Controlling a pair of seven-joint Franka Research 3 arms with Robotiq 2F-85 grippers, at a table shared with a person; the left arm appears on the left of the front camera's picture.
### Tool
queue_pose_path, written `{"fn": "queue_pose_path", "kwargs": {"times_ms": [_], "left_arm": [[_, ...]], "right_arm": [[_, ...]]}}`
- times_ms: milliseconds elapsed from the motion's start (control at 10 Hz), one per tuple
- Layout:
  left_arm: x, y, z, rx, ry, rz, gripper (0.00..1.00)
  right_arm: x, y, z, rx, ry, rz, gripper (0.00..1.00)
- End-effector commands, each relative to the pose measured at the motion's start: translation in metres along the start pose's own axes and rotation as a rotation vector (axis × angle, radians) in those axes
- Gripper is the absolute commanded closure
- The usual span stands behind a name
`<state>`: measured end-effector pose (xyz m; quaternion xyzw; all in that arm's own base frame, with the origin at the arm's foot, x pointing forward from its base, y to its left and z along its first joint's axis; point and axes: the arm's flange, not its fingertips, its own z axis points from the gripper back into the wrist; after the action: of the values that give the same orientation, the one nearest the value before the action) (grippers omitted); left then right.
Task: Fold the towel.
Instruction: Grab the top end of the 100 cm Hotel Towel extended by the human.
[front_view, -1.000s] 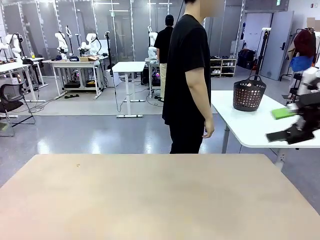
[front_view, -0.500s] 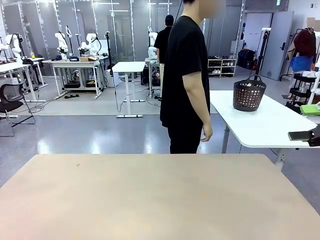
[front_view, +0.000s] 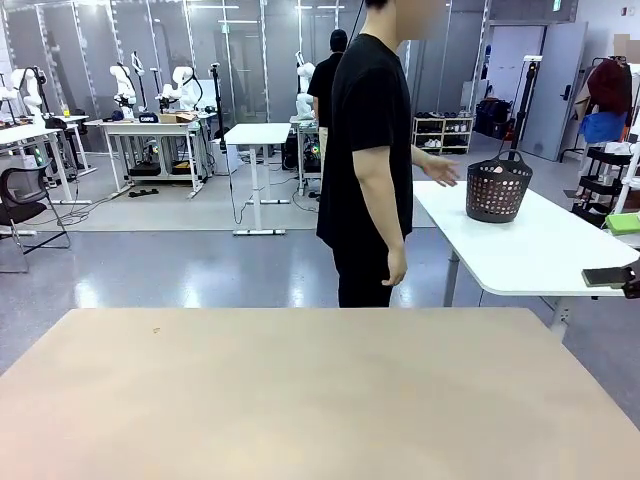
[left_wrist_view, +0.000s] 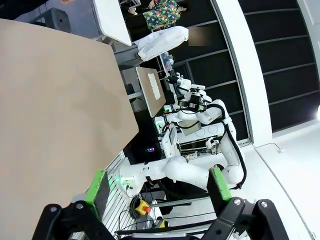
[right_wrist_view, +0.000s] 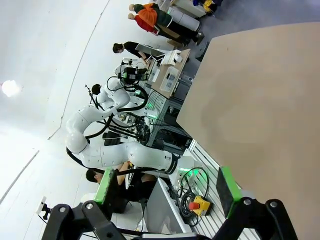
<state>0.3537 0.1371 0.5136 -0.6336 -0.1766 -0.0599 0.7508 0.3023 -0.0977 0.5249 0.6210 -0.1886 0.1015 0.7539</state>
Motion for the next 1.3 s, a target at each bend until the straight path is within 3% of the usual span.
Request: {"fn": "queue_pose_path", "kwargs": {"times_ms": [0, 500, 600, 700, 800, 1200], "left_arm": [[-0.001, -0.003, -0.001, -0.011, 0.012, -0.014, 0.00], [-0.001, -0.003, -0.001, -0.011, 0.012, -0.014, 0.00], [-0.001, -0.003, -0.001, -0.011, 0.012, -0.014, 0.00], [-0.001, -0.003, -0.001, -0.011, 0.012, -0.014, 0.00], [-0.001, -0.003, -0.001, -0.011, 0.012, -0.014, 0.00], [-0.001, -0.003, -0.001, -0.011, 0.012, -0.014, 0.00]], "right_arm": [[0.003, 0.000, 0.000, 0.009, 0.000, 0.023, 0.00], [0.000, -0.001, -0.001, -0.002, 0.004, -0.002, 0.00], [0.008, 0.014, 0.027, -0.036, -0.080, -0.023, 0.00], [0.012, 0.000, 0.071, -0.201, -0.190, -0.103, 0.00], [0.007, -0.006, 0.096, -0.215, -0.232, -0.140, 0.00], [-0.009, -0.025, 0.138, -0.309, -0.273, -0.246, 0.00]]}}
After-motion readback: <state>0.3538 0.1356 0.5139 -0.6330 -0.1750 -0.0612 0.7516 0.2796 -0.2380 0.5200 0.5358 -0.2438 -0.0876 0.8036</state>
